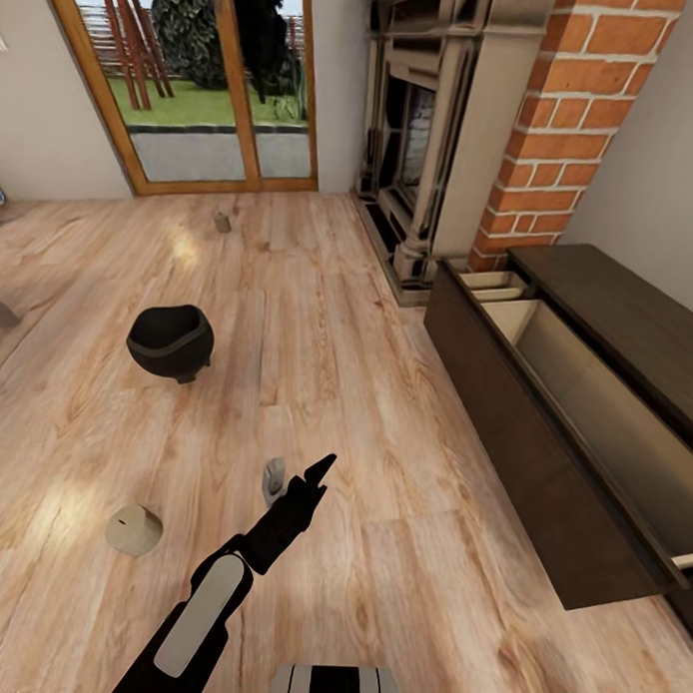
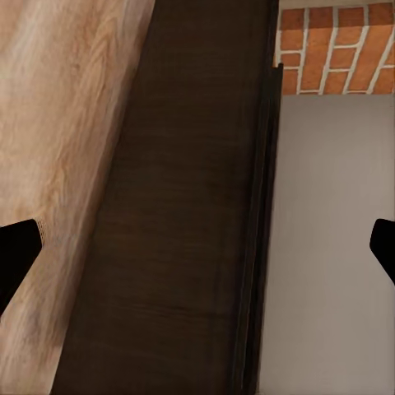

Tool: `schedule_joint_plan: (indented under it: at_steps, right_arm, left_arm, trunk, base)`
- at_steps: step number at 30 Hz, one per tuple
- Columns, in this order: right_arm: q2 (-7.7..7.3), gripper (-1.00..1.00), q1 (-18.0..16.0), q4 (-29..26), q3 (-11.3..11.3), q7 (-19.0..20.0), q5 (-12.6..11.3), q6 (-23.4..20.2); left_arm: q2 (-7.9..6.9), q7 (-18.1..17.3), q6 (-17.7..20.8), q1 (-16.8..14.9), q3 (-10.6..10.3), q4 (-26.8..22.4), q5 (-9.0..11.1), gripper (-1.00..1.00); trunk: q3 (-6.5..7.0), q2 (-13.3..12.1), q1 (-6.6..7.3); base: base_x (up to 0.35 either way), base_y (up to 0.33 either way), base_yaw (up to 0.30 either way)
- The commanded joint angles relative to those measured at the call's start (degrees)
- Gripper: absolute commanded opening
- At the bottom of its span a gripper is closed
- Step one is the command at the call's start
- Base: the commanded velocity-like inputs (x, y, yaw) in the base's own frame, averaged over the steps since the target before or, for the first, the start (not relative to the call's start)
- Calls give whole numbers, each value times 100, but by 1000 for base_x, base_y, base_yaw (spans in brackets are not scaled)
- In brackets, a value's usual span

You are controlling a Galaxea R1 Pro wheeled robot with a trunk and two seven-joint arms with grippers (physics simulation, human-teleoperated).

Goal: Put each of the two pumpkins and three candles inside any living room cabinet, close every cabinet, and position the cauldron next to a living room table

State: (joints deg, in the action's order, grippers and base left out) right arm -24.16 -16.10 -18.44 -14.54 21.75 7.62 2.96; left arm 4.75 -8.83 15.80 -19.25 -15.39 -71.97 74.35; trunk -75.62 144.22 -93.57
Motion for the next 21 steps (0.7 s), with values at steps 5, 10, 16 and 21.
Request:
schedule_joint_plan:
  at_steps: [5,10,16,21]
  right_arm:
    - [12,100,5,-781,11,126,5,-1068]
    - [20,100,2,-995,13,199,7,-1407]
    - [33,100,2,-1012,58,207,0,-1512]
    - [37,100,8,-1012,317,207,-12,-1524]
  left_arm:
    - [-3,4,-4,0,1,-1,-8,100]
    - [-5,3,-1,0,3,-1,-8,100]
    - [-2,3,-6,0,3,-1,-8,100]
    - [-4,4,-5,0,5,-1,-8,100]
  trunk:
    - [-112,7,-13]
    - [-223,14,-26]
    - [-356,22,-41]
    - [-466,28,-54]
  base:
    - [0,0,0]
    - [0,0,0]
    - [0,0,0]
    - [0,0,0]
